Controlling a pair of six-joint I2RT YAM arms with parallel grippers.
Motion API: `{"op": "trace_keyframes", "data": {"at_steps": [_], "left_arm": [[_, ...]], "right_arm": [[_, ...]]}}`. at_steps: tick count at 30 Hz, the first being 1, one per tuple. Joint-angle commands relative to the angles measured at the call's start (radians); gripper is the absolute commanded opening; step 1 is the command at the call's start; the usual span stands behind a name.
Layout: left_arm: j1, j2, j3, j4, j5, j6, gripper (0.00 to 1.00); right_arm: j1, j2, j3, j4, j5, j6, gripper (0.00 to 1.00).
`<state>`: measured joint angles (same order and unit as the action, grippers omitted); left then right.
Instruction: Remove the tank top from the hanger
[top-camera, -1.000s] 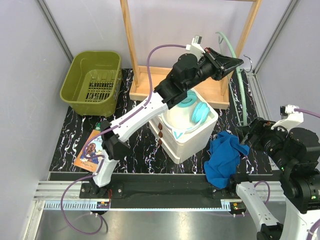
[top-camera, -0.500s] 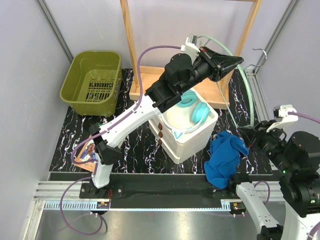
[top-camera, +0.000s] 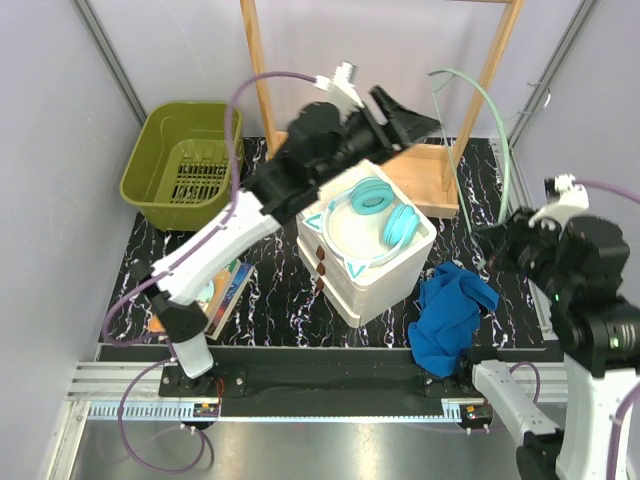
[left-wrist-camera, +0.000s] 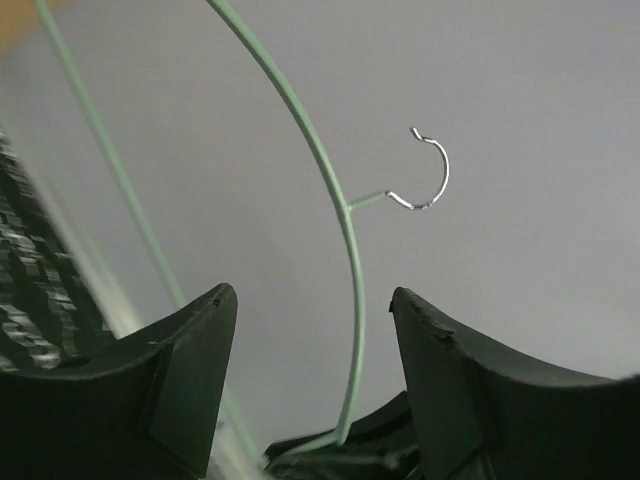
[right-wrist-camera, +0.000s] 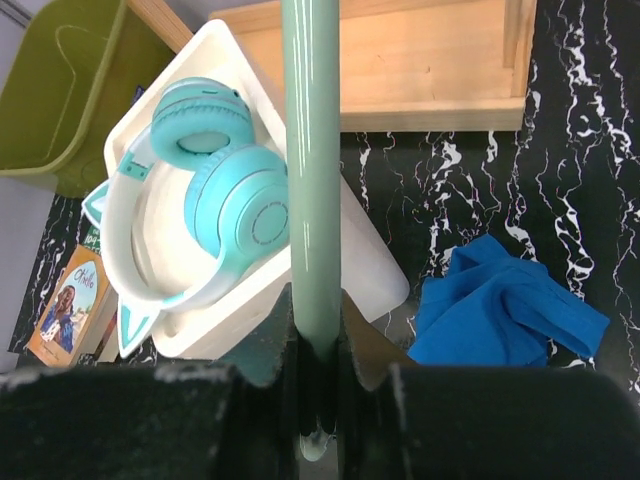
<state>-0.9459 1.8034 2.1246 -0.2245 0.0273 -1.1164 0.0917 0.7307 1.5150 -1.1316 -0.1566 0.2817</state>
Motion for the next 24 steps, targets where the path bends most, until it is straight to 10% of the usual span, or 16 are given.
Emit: {"op": "trace_keyframes", "data": {"at_steps": [1,13,24], "left_arm": [[0.065,-0.234,-0.100,-0.047,-0.056,0.321,0.69],[0.166,-0.601,-0.530,-0.237,-0.121,0.677,0.76],[0.325,-0.630,-0.575,-0.257,-0.135,0.975,0.86]], "right_arm": [[-0.003,0.122,0.079,0.128,0.006,0.016,0.00],[-0.004,0.588,0.361,0.291,-0.052,-0.015,0.00],[-0.001,0.806,0.628,0.313,-0.121,0.001,0.00]]}}
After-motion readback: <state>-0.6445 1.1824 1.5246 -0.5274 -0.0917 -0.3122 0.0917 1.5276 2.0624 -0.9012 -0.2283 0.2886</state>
